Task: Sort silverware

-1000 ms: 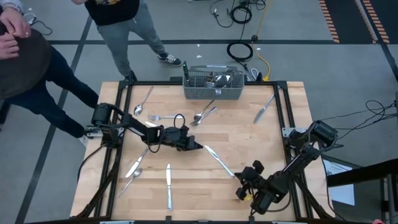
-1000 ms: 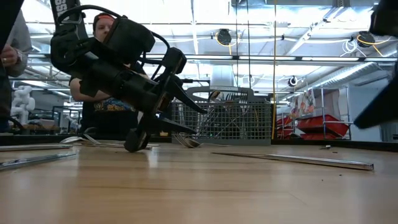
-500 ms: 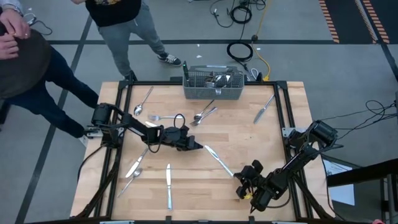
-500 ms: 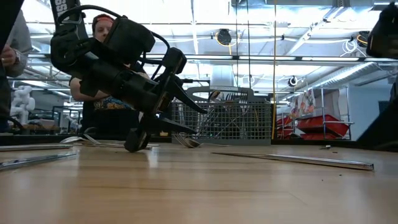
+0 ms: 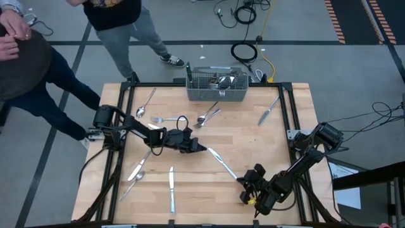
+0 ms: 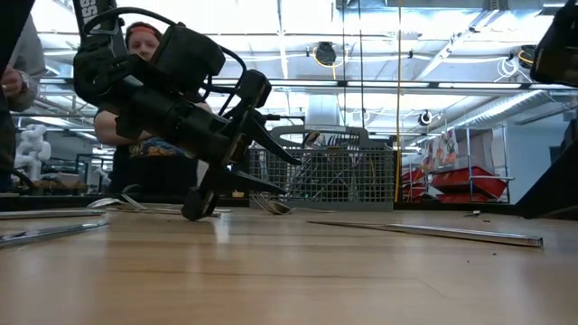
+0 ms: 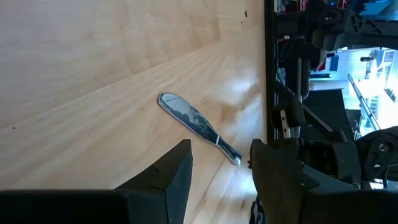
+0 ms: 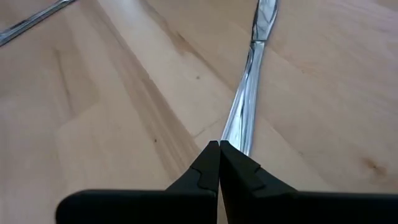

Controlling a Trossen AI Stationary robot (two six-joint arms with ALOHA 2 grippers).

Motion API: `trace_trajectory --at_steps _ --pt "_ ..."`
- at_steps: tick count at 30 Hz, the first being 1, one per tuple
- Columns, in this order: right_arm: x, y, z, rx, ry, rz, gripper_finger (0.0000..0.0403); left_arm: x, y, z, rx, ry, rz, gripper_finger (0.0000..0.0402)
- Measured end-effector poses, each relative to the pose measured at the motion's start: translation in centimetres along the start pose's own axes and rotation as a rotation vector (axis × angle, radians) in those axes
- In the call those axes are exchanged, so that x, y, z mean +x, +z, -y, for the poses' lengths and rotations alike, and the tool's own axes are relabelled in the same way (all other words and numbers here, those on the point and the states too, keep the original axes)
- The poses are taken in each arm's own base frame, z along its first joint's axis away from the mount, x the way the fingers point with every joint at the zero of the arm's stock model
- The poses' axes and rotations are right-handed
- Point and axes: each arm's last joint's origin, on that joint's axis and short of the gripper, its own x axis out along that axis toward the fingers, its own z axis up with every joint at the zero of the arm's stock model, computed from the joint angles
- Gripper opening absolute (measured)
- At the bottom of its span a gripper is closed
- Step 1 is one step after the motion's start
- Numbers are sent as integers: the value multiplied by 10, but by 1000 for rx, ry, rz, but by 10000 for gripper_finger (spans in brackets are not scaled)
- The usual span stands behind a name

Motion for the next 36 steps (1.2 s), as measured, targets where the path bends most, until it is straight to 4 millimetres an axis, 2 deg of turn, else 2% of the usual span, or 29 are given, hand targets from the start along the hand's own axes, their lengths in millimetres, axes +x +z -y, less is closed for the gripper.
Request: trace_trajectory --at_steps 8,15,23,36 --pt "10 -2 1 2 -13 -20 0 0 0 0 0 0 0 167" --pt "9 -5 0 -4 -8 -35 0 0 0 0 -1 6 2 167" --pt "8 -12 10 21 -16 -39 0 -1 10 -4 -8 29 22 167" --pt "12 -16 16 41 -20 -1 0 -2 13 -7 3 56 -49 167"
